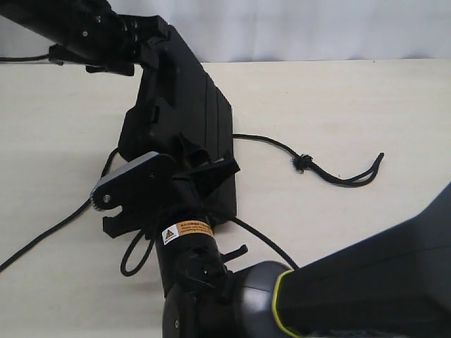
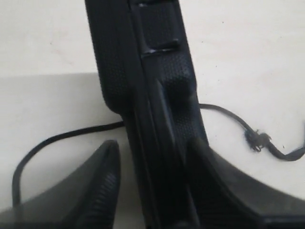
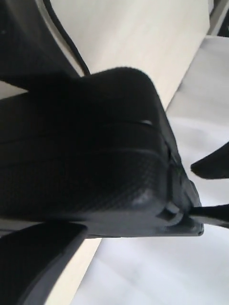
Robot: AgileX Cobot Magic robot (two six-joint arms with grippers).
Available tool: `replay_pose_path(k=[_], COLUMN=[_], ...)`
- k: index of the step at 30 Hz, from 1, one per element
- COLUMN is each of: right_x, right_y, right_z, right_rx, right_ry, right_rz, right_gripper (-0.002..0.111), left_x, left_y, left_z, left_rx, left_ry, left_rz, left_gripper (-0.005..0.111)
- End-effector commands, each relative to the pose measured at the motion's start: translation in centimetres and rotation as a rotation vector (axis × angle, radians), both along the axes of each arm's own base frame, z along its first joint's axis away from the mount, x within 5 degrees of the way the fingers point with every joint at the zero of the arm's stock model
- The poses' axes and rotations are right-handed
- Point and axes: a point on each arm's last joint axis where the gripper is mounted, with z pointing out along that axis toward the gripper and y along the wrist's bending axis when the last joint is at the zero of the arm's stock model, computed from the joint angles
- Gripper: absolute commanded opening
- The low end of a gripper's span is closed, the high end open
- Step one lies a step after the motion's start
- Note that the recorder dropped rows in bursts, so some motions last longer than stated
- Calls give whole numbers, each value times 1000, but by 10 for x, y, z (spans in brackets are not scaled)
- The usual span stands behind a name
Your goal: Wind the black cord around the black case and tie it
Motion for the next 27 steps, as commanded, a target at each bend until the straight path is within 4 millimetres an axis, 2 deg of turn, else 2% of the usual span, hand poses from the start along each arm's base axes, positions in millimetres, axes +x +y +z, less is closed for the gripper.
replay_pose_path(k=[1,3,6,11,14,17,20,27], right_x=[5,5,5,6,10,14,16,18], right_y=[-7,-8,-11,-17,-20,-23,-25,-27], right_z=[1,4,10,23,29,37,43,49], right_rx=[131,151,179,272,364,393,414,423], right_ry=[50,58,69,104,174,193,204,231], right_rz=[-83,-100,-133,-158,-145,-143,-141,-126], right_gripper=[4,4,4,4,4,4,4,4], left_x=[1,-1,-7,-20,-37,-64,-99,-166], left_y=[0,2,10,29,37,39,40,41], left_z=[35,52,66,67,67,67,50,-21], left_rx=[50,102,221,370,399,379,317,167], left_ry=[-101,-142,-190,-181,-282,-433,-593,-797], left_rz=[-80,-110,-132,-25,33,24,15,0], left_gripper=[49,49,49,48,48,48,48,48])
